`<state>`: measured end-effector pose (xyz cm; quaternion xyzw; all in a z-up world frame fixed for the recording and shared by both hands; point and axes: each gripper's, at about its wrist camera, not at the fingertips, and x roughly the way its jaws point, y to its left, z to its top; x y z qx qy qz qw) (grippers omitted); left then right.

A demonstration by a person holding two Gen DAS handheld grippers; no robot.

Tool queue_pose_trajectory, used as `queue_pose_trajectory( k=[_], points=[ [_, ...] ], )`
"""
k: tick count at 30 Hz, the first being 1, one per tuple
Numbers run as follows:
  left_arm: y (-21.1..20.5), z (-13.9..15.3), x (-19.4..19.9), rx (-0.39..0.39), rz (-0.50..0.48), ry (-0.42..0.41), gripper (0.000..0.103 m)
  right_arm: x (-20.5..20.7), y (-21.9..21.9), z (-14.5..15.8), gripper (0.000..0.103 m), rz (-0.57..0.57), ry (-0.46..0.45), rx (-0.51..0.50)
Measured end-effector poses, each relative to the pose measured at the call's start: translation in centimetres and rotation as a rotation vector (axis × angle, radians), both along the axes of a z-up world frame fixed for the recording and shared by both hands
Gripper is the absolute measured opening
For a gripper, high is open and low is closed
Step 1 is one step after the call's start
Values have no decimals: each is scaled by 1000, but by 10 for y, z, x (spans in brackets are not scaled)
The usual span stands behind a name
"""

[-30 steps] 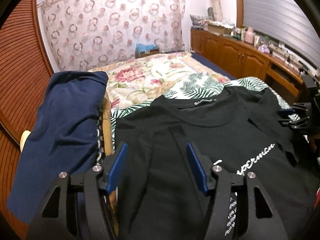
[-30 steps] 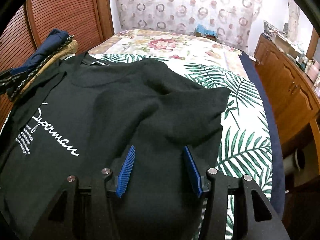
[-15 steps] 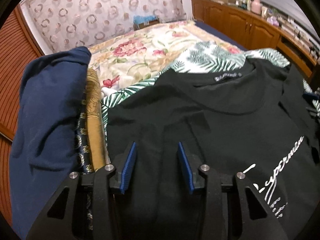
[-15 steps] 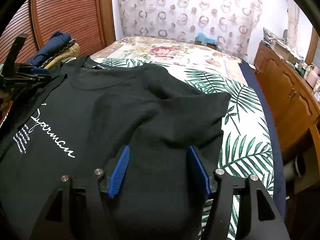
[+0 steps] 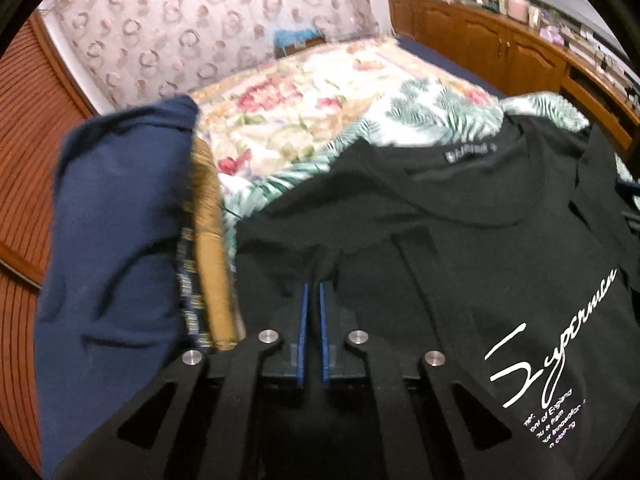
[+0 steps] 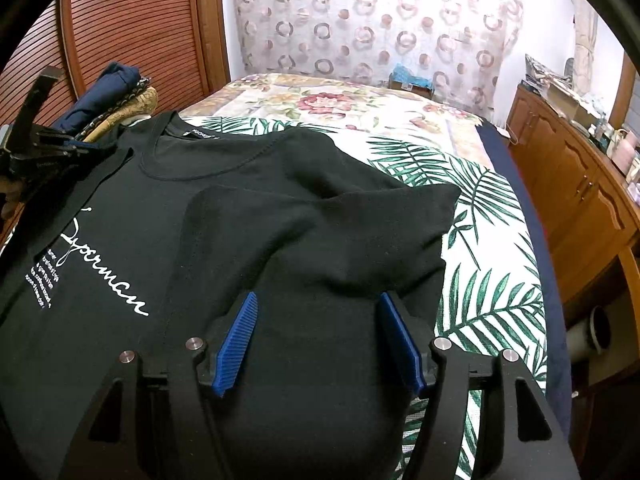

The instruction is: Fold small clothes

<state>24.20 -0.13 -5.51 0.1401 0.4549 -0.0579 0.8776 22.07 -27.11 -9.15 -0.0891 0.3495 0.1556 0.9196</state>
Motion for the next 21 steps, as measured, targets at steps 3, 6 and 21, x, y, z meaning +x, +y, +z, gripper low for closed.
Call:
queue_pose_trajectory(
  k=[3, 6, 21],
  points=[
    [7, 18, -7, -24, 9, -64, 3, 0, 0, 0, 66, 0, 0, 0],
    [14, 35, -12, -55, 20, -110, 3, 0, 0, 0, 67, 0, 0, 1],
    [46, 55, -38, -199, 63, -214, 2, 43, -50, 12, 62, -129, 32, 65]
  ],
)
